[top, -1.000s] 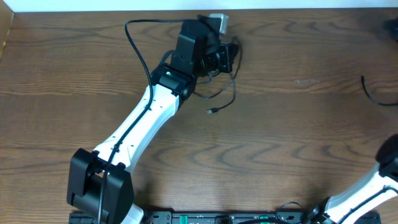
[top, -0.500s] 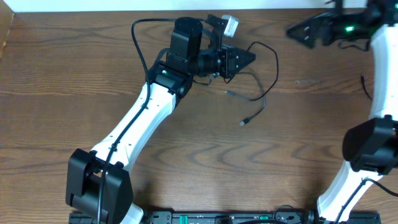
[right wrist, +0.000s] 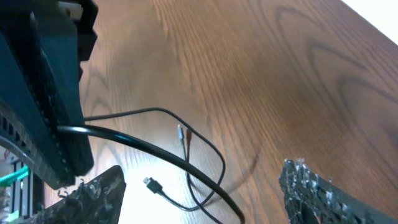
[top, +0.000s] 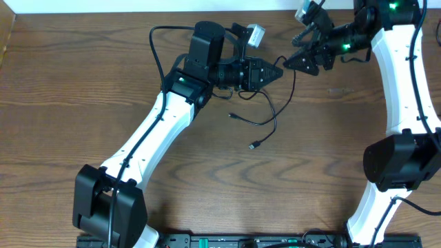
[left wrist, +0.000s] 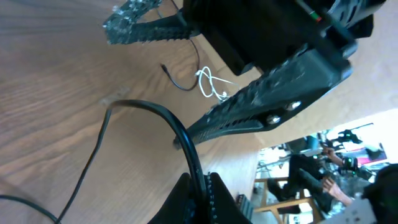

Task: Untangle cables

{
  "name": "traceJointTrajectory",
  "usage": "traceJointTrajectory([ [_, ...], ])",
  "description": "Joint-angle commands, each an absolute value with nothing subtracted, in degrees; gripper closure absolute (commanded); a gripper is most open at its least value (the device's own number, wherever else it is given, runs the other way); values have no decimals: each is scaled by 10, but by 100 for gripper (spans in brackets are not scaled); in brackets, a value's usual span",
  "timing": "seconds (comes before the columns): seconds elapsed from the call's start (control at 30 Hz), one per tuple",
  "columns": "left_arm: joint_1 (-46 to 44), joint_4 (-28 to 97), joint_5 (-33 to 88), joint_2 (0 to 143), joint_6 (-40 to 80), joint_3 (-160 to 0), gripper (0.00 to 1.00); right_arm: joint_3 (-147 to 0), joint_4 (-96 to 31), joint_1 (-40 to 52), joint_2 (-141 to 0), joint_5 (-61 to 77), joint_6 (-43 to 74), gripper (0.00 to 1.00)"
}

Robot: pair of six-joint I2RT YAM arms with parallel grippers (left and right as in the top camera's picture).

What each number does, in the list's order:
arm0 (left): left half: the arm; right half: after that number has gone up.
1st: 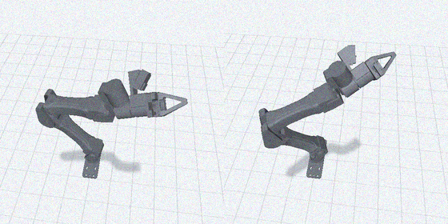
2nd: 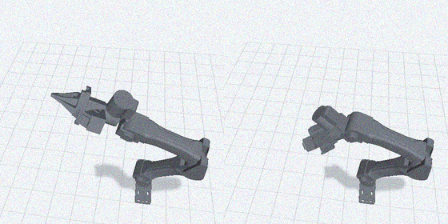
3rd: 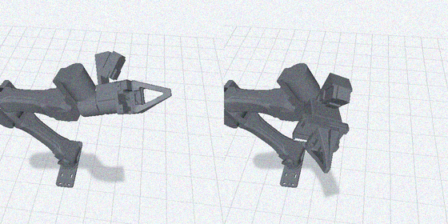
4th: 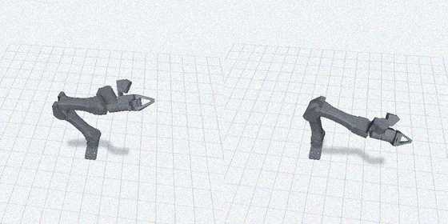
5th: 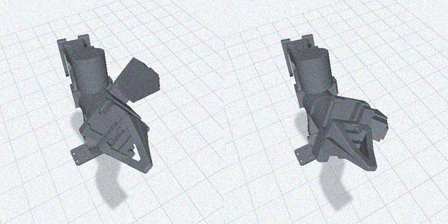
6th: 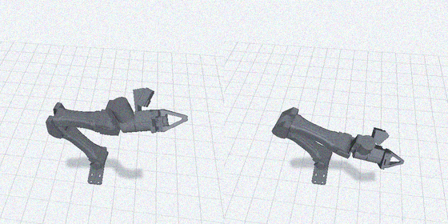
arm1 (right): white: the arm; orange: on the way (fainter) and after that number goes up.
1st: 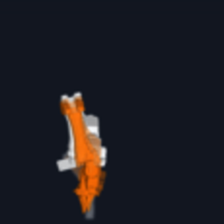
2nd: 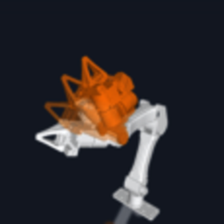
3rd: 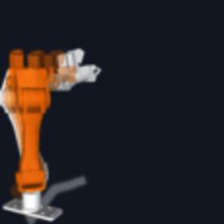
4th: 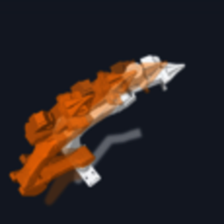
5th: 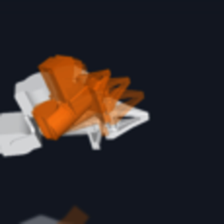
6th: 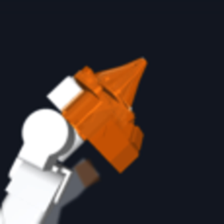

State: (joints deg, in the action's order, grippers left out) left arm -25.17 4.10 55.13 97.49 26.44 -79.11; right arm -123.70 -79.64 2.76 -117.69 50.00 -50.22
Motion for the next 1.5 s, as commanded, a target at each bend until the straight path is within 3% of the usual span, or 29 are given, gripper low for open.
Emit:
traceJointTrajectory([
  [0.0,-241,38,589,954,291,-796,93,-1229,-800,31,-1173,496,-539,24],
  [0.17,-237,36,609,954,318,-796,93,-1214,-787,42,-1182,499,-560,35],
  [0.5,-237,36,611,954,346,-796,93,-1209,-726,79,-1194,521,-560,48],
  [0.57,-237,36,611,954,346,-796,93,-1209,-716,84,-1194,520,-559,61],
  [0.63,-237,36,611,954,346,-796,93,-1209,-703,83,-1194,520,-548,84],
  [0.7,-237,36,609,954,346,-796,92,-1209,-681,78,-1194,509,-507,99],
  [0.8,-237,36,601,954,346,-796,92,-1215,-642,61,-1193,505,-423,99],
  [0.9,-237,36,579,954,346,-796,77,-1237,-599,36,-1187,512,-319,99],
  [1.07,-237,36,557,954,346,-796,75,-1279,-573,-8,-1156,498,-240,99],
  [1.23,-237,40,543,954,341,-796,58,-1293,-538,-52,-1114,323,-120,99],
  [1.47,-237,41,543,954,328,-796,56,-1293,-484,-140,-1070,140,-37,99],
])
